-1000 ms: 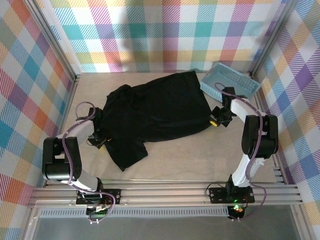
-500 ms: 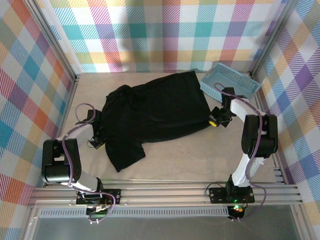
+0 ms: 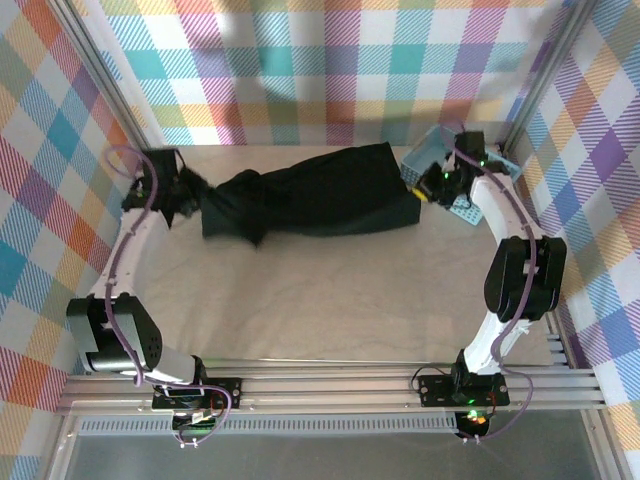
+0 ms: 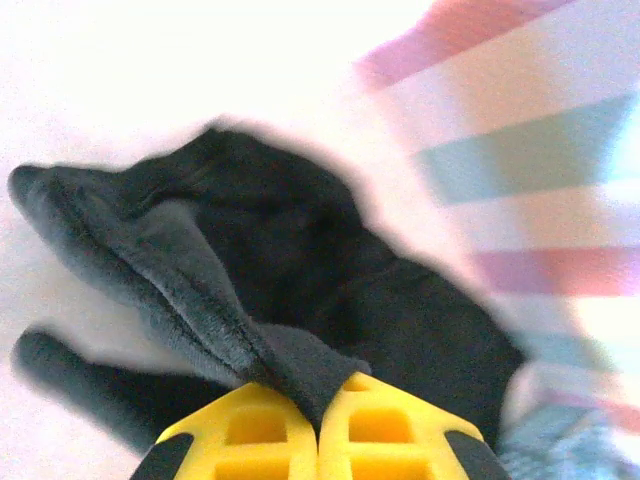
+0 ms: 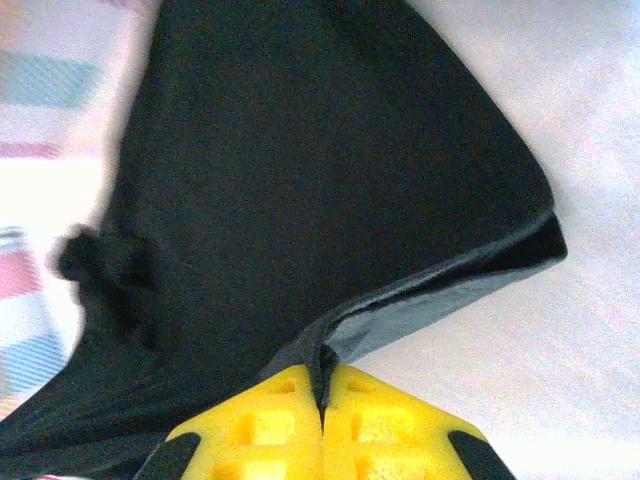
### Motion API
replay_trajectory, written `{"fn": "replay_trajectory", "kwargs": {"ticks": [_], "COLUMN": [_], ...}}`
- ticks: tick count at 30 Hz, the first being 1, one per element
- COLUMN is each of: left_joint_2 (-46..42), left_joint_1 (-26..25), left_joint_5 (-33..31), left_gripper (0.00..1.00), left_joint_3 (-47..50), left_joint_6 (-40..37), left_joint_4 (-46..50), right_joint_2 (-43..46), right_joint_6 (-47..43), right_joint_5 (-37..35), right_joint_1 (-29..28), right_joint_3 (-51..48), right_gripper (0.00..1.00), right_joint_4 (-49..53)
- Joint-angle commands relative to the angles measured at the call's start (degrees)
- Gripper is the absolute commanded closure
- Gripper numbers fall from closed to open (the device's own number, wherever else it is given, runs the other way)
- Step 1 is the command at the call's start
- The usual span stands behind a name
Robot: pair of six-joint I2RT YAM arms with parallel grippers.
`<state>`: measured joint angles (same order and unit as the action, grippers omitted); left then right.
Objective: Fold and stack the t-shirts
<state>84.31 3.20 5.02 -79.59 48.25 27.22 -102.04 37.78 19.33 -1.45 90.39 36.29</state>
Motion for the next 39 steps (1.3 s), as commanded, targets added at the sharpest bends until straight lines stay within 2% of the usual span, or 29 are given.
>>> {"fn": "replay_trajectory", "kwargs": {"ticks": [1, 5, 8, 12, 17, 21, 26, 30, 33, 39], "left_joint_2": [0.98, 3.21, 2.59, -2.69, -8.94, -8.99, -1.22, 11.91, 19.09, 22.72], "left_joint_1": [1.91, 2.77, 3.04, 3.12, 3.13, 3.14, 3.62, 7.32, 8.04, 8.63], "left_joint_5": [0.38, -0.62, -1.09, -3.88, -11.26, -12.96, -8.04, 3.19, 10.10, 10.40], "left_gripper": [1.00, 1.00, 1.00, 1.00, 1.00, 1.00, 1.00, 1.00, 1.00, 1.00], "left_joint_3": [-14.75, -33.16, -41.41, -43.64, -43.63, -43.64, -45.66, -52.24, -56.24, -61.76], "left_joint_6": [3.93, 5.87, 6.57, 7.12, 6.23, 5.80, 8.23, 13.62, 15.73, 15.11], "left_joint_4": [1.66, 3.61, 3.95, 1.75, 1.91, 3.40, 8.64, 17.84, 17.97, 16.90], "right_joint_2": [3.83, 6.86, 11.53, 18.12, 25.95, 27.18, 21.97, 9.78, 4.09, -2.27], "right_joint_6": [2.19, 4.30, 6.45, 8.40, 9.33, 9.64, 11.80, 11.84, 13.14, 13.90], "right_joint_5": [2.60, 1.31, 0.38, 0.09, -1.22, -1.07, 1.73, 5.98, 8.24, 9.28], "right_joint_1": [0.18, 0.91, 1.78, 2.81, 3.78, 4.03, 4.03, 4.00, 3.92, 3.83], "right_joint_3": [8.98, 16.54, 16.54, 14.15, 10.98, 10.62, 10.02, 19.20, 22.09, 30.70], "right_gripper": [1.00, 1.00, 1.00, 1.00, 1.00, 1.00, 1.00, 1.00, 1.00, 1.00], "right_joint_4": [-5.30, -12.11, -18.87, -24.11, -25.00, -24.07, -24.45, -13.79, -13.18, -10.06]}}
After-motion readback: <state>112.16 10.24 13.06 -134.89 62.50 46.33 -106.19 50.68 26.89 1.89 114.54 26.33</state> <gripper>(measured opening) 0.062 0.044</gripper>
